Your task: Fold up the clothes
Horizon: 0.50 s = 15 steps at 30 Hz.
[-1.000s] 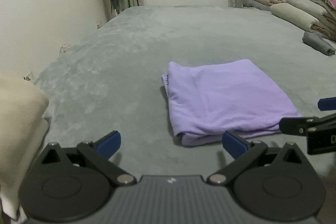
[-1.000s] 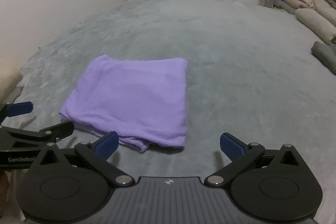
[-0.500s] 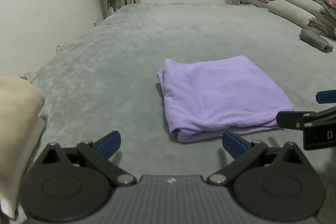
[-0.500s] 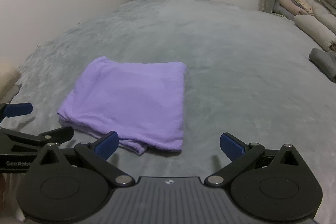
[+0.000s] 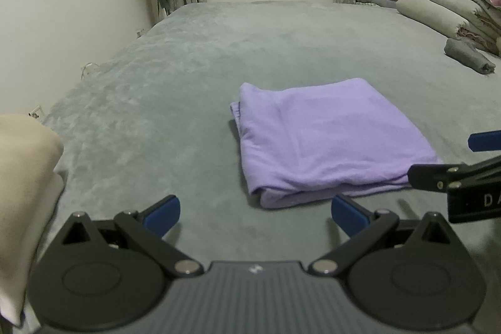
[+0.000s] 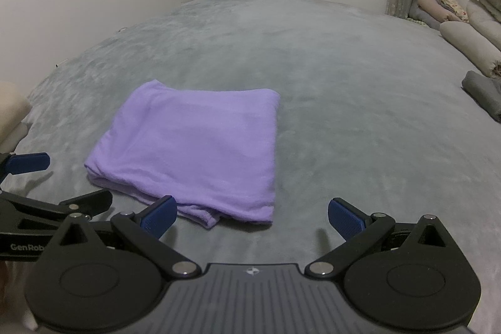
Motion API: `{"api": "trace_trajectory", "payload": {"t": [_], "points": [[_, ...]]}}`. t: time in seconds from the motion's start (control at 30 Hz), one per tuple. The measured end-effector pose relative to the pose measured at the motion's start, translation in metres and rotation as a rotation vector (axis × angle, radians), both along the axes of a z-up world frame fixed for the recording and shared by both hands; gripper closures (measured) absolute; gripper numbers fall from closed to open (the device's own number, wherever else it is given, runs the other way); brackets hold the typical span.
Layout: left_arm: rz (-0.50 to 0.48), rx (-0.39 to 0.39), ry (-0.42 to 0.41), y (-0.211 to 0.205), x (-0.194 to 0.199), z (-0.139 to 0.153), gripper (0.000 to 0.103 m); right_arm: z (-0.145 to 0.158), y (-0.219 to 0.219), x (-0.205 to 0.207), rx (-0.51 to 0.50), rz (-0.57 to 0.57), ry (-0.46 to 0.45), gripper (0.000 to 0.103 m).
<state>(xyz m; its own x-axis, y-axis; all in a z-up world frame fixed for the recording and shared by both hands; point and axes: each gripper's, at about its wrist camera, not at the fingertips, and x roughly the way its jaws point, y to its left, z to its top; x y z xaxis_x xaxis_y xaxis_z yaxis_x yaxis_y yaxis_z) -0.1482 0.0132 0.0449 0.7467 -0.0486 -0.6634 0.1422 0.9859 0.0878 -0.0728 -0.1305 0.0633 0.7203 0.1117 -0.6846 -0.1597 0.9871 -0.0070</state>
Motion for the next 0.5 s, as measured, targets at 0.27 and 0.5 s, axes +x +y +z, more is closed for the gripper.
{"api": "trace_trajectory", "payload": {"t": [0.27, 0.5], "points": [[-0.006, 0.001, 0.001, -0.0005, 0.0012, -0.0014, 0.000, -0.0007, 0.0021, -0.0003, 0.000, -0.002, 0.001, 0.000], [-0.010, -0.002, 0.008, -0.0009, 0.0021, -0.0026, 0.000, -0.0010, 0.0028, -0.0008, -0.002, -0.001, 0.004, 0.000]]}}
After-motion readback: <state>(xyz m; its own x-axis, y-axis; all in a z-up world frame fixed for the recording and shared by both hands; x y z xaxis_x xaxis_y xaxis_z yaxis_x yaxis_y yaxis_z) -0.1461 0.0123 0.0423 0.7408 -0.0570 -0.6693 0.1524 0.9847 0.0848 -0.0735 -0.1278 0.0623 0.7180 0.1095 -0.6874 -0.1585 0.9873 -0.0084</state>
